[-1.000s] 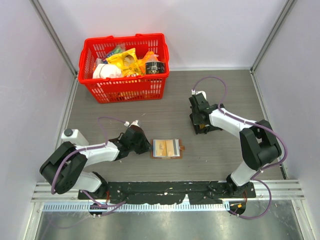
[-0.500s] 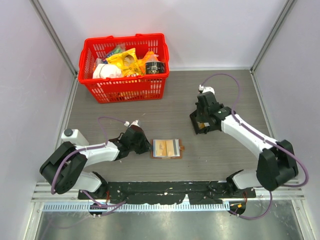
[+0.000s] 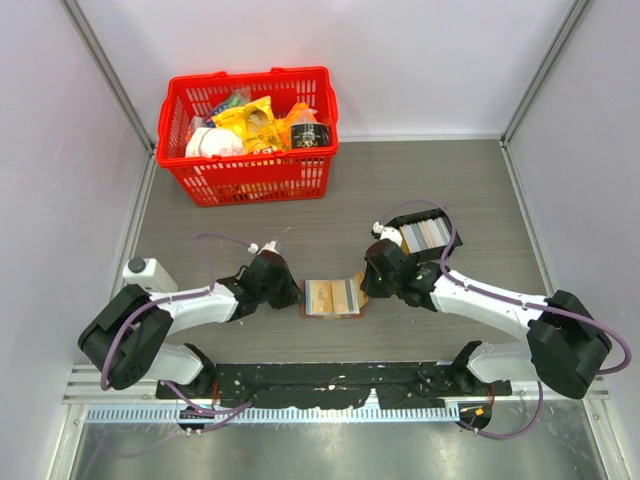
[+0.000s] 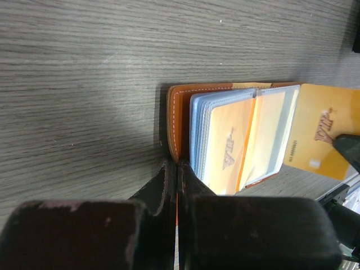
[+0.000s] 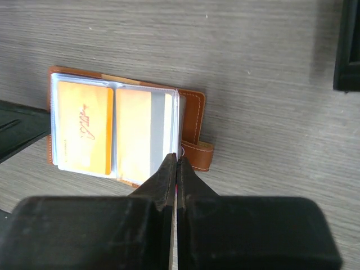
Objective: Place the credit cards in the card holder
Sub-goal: Pick up the credit card from the storage box, then turn over the card slot in the card holder.
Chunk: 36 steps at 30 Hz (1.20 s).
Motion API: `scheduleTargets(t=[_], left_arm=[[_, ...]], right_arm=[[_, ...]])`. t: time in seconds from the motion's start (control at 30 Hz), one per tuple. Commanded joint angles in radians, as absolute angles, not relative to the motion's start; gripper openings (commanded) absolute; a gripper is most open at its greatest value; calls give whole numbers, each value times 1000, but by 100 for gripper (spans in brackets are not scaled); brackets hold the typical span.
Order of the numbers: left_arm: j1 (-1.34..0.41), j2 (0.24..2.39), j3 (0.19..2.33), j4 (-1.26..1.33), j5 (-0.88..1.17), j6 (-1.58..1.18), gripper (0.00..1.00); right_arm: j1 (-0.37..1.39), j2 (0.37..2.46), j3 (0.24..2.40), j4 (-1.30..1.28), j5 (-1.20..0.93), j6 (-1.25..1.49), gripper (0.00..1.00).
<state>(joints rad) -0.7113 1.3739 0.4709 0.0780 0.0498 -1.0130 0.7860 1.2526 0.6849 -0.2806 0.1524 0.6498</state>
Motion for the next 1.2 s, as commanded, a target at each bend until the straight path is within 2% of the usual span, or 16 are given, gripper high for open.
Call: scheduleTargets(t=[0.0,0.23,0.53,0.73,0.97,1.17], left_arm=[[-713,1384,439,-110,17,-980,0],[-713,1388,440,-107,23,-982,0],[-713,1399,439,-100,23,-983,0],[-713,1385,440,-112,21,-989,0],[-713,1208,449,-118,87,-1002,0],[-713,1037,495,-230,86,-1022,0]], right_arm=[[810,1275,680,-187,202,753,1],[833,1308,660,-180,219,764,1],[841,1335,606,-42,147,818,1],[842,1299,643,-74,163,810,1],[851,1307,683,-113,189,807,1],[851,1350,707,-117,195,788,1]])
